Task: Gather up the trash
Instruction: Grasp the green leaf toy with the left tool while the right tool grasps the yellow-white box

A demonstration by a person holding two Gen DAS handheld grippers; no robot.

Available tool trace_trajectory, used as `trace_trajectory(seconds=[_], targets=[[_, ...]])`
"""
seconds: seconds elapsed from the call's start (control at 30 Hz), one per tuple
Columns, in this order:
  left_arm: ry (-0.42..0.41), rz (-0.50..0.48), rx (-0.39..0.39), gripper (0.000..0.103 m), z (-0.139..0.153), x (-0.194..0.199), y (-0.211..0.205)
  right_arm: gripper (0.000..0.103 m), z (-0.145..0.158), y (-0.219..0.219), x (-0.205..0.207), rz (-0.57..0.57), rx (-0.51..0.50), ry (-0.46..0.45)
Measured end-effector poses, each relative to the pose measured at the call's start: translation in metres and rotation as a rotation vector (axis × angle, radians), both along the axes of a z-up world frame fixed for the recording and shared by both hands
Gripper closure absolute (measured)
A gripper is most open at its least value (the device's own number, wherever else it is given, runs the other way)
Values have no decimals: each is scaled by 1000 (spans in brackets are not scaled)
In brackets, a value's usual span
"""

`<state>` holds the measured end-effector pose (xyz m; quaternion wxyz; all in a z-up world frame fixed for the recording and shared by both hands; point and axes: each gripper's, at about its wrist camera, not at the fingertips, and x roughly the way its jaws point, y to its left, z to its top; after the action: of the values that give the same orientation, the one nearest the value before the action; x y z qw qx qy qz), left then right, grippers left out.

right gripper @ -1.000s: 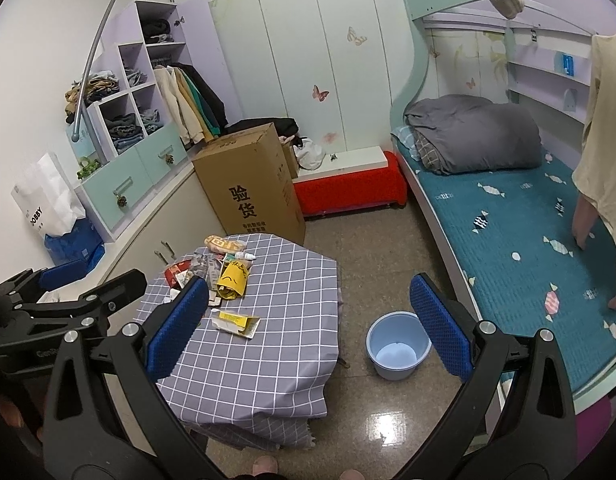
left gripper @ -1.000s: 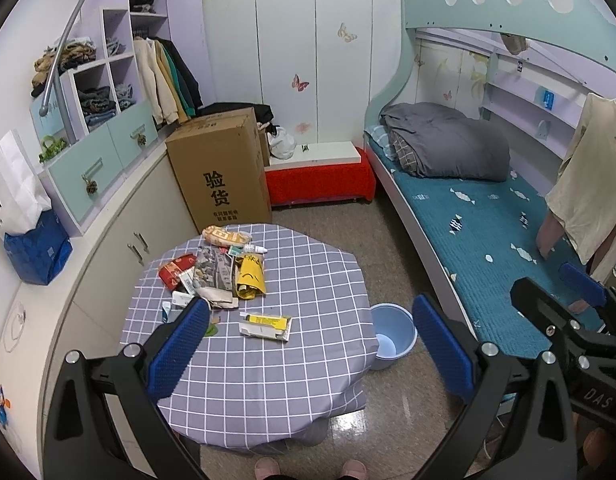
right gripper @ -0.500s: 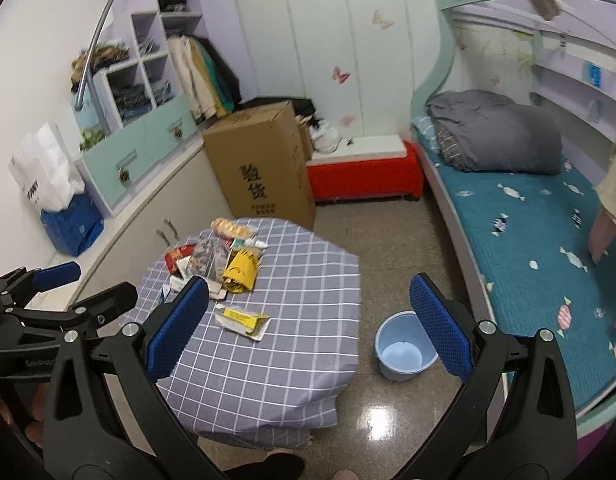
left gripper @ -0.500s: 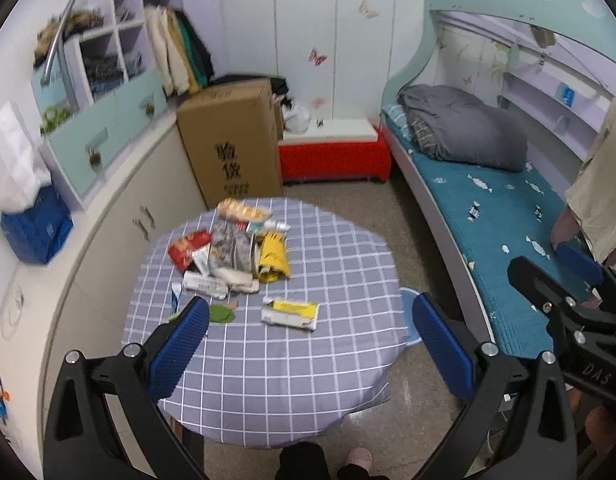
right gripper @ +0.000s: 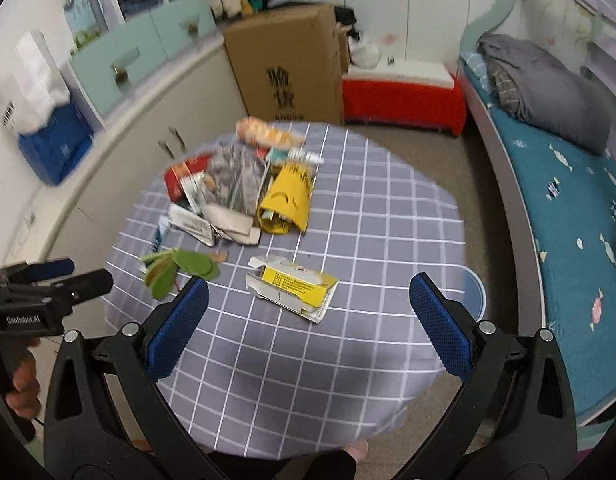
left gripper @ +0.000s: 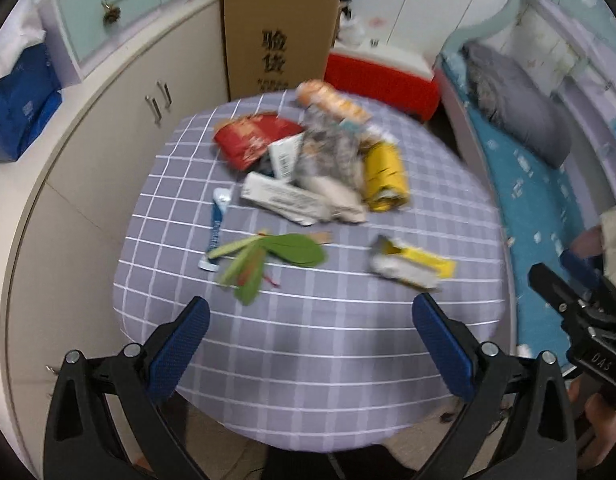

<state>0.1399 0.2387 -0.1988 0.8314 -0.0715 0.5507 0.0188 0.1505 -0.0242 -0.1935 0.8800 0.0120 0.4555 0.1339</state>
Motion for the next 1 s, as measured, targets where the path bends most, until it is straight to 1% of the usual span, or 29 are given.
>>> trace_trajectory(seconds=[0.13, 0.2, 0.23, 0.3, 0.33, 0.37, 0.4, 0.47, 0.5, 0.53, 0.57, 0.6, 0.63, 0.67, 0.73, 0.8, 0.87, 0.9, 0.93, 1.0], targets=[[54, -37, 53, 4, -39, 31, 17, 5, -36, 18, 22, -11, -42, 56], [70, -58, 77, 4, -53, 42, 21, 5, -50, 22, 32, -26, -46, 84], [93, -81, 103, 4, -65, 51, 21, 5, -55, 23, 36, -35, -48, 95], [123, -108, 143, 12, -83, 59, 22, 5, -69, 26, 43, -54, -48, 119], [156, -120, 155, 20, -95, 63, 24, 5, -75, 27, 45, -63, -48, 130], [187, -125, 153, 27, -106, 66, 27, 5, -81, 29, 48, -72, -49, 144], [215, -122, 144, 29, -115, 67, 31, 5, -87, 31, 49, -78, -49, 151], [245, -120, 129, 38, -127, 68, 36, 5, -94, 34, 52, -87, -62, 157], [259, -128, 132, 41, -132, 69, 37, 5, -96, 36, 53, -88, -67, 157], [267, -136, 139, 49, -135, 70, 37, 5, -100, 37, 54, -86, -77, 158], [275, -144, 145, 63, -138, 71, 36, 5, -102, 39, 56, -85, -84, 159], [283, -150, 140, 67, -140, 71, 37, 5, -105, 41, 58, -83, -91, 158], [274, -149, 116, 81, -140, 72, 38, 5, -107, 43, 60, -82, -93, 156], [274, -148, 113, 87, -140, 73, 38, 5, -109, 44, 62, -79, -93, 154], [259, -138, 107, 88, -136, 73, 41, 5, -112, 48, 67, -70, -101, 147], [239, -115, 78, 89, -128, 72, 45, 5, -114, 53, 71, -44, -131, 126], [210, -94, 55, 90, -116, 70, 49, 5, -120, 58, 75, -25, -147, 138], [199, -87, 38, 90, -112, 69, 50, 5, -123, 58, 76, -25, -145, 148], [182, -74, 14, 90, -105, 67, 52, 5, -126, 57, 77, -26, -125, 158], [165, -58, -9, 90, -96, 65, 54, 5, -128, 52, 80, -43, -83, 179]])
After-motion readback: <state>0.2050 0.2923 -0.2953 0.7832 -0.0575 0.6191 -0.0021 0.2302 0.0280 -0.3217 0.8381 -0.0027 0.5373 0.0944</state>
